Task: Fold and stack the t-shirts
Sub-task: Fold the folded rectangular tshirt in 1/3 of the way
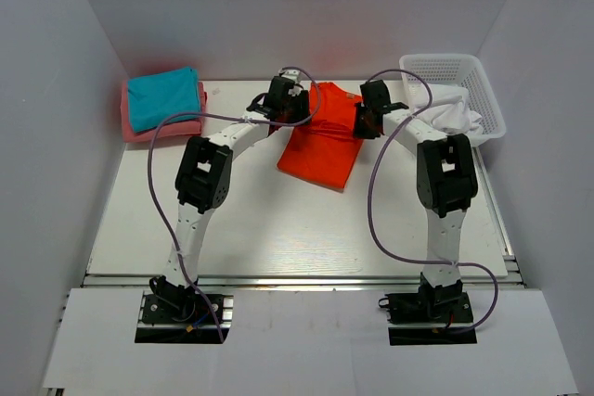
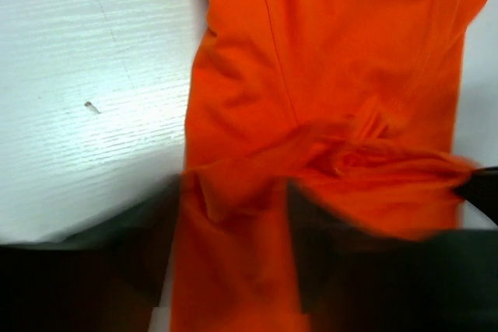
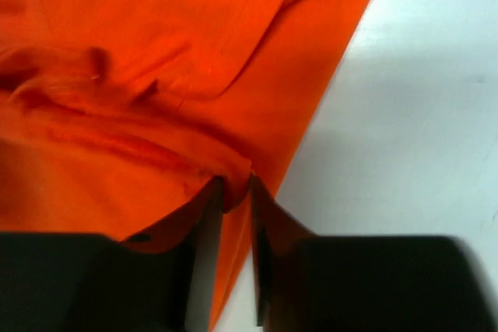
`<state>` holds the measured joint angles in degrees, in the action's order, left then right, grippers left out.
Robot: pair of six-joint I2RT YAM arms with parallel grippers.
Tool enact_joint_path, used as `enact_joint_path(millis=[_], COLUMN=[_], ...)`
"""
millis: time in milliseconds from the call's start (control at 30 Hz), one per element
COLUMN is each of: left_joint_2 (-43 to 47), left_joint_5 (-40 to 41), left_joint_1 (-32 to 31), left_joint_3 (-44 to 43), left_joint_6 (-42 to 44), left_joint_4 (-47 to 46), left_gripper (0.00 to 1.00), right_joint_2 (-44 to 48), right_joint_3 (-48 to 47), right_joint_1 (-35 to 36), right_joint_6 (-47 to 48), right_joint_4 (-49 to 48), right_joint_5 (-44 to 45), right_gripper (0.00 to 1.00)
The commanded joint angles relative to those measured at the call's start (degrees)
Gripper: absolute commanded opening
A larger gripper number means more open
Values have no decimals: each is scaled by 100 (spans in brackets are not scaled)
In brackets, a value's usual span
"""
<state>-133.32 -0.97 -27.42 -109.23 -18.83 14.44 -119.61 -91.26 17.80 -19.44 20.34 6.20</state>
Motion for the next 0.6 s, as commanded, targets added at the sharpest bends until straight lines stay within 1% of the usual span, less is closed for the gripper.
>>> enact_joint_path(millis=[0, 33, 67, 100, 167, 200, 233, 267, 300, 333, 367, 400, 433, 467, 500, 567], left_joint_2=[43, 43, 43, 103, 480, 656, 849, 1251, 1438, 1631, 1816, 2201, 2405, 2598, 3027, 3451], left_joint_5=[141, 246, 299, 360, 431, 431, 431, 431, 431, 379, 379, 379, 379, 379, 379, 379], left_joint_1=[175, 176, 228, 280, 281, 281, 281, 281, 281, 281, 281, 281, 281, 281, 281, 281], left_joint_3=[-141, -334, -405, -406, -197, 196, 427, 664, 884, 1321, 1517, 1919, 2149, 2386, 2902, 3415], left_joint_6=[-95, -95, -95, -95, -95, -95, -95, -95, -95, -95, -95, -95, -95, -95, -95, -95], left_joint_4=[-547, -460, -407, -407, -407, -511, -582, -643, -696, -697, -627, -513, -460, -459, -459, -459], left_gripper=[75, 100, 100, 100, 100, 100, 100, 100, 100, 100, 100, 100, 100, 100, 100, 100], right_joint_2=[-254, -264, -282, -204, -2, 86, 392, 517, 622, 754, 1068, 1167, 1307, 1361, 1301, 1169], right_joint_3=[-496, -593, -638, -734, -674, -473, -358, -96, 46, 343, 624, 749, 1055, 1101, 1119, 1050], right_joint_1=[-145, -215, -233, -259, -251, -242, -233, -207, -207, -207, -198, -111, -67, 3, 100, 276], right_joint_6=[-34, -33, -42, 36, 89, 116, 133, 160, 247, 265, 474, 529, 555, 721, 740, 863], right_joint_4=[-452, -417, -373, -373, -425, -460, -521, -583, -671, -933, -1022, -1110, -1415, -1453, -1532, -1498], right_joint_5=[137, 128, 127, -116, -189, -293, -312, -556, -837, -996, -1589, -1760, -1910, -2399, -2569, -2824], right_gripper=[29, 44, 70, 75, 90, 90, 90, 90, 90, 90, 90, 90, 90, 90, 90, 90])
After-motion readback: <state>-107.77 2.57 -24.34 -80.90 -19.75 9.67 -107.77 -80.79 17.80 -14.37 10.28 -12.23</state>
